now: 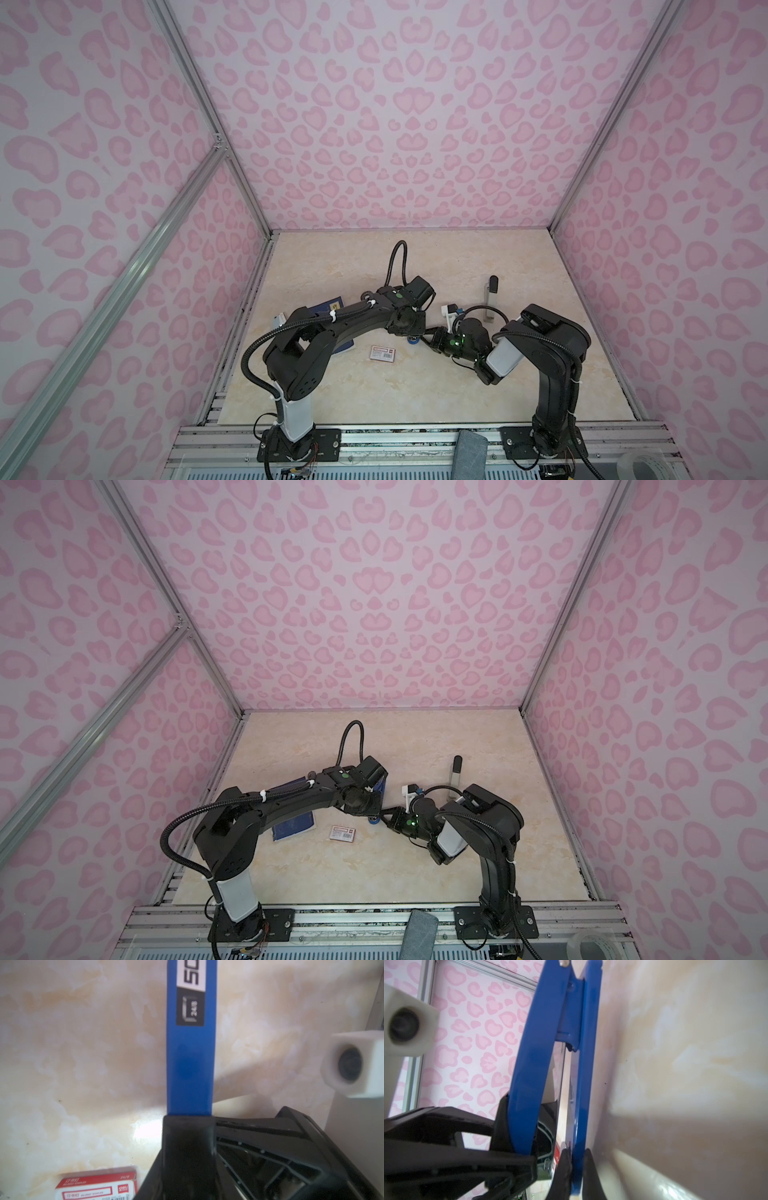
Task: Load the staples into the stapler
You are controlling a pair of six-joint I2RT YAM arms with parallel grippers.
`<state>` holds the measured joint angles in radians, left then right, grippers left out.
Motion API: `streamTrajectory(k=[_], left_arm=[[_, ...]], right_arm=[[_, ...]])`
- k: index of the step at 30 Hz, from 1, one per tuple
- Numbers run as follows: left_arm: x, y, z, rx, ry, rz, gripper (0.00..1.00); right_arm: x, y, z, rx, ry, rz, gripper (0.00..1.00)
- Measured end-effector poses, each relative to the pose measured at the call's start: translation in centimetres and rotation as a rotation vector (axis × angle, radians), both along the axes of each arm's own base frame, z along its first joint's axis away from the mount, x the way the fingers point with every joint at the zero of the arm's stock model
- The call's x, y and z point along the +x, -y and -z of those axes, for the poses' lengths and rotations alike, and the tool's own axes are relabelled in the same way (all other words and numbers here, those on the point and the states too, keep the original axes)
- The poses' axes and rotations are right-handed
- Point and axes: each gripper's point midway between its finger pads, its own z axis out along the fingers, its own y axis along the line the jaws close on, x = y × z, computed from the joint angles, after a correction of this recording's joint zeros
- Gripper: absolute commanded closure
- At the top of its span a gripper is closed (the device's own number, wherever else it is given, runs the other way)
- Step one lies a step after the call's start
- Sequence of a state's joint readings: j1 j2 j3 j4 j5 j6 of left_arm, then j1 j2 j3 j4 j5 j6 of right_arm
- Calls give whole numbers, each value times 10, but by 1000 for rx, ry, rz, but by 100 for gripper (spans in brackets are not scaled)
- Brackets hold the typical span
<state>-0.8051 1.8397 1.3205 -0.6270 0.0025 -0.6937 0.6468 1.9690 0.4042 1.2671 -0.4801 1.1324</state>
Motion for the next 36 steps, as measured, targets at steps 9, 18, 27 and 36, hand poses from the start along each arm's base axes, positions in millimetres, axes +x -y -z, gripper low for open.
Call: streamTrajectory(k=[9, 18, 27, 36], left_arm=[[8, -3, -24, -35, -11, -8, 97], [19, -6, -43, -34, -11, -3, 97], [60, -10, -71, -37, 16, -6, 97], [108, -7, -79, -52, 35, -22, 97]], right_arm=[[3, 2, -3, 38, 27, 28, 100], [2, 6, -1, 24, 24, 36, 100], [1, 8, 2, 27, 24, 49, 100], [-2, 10, 0, 62, 39, 67, 100]])
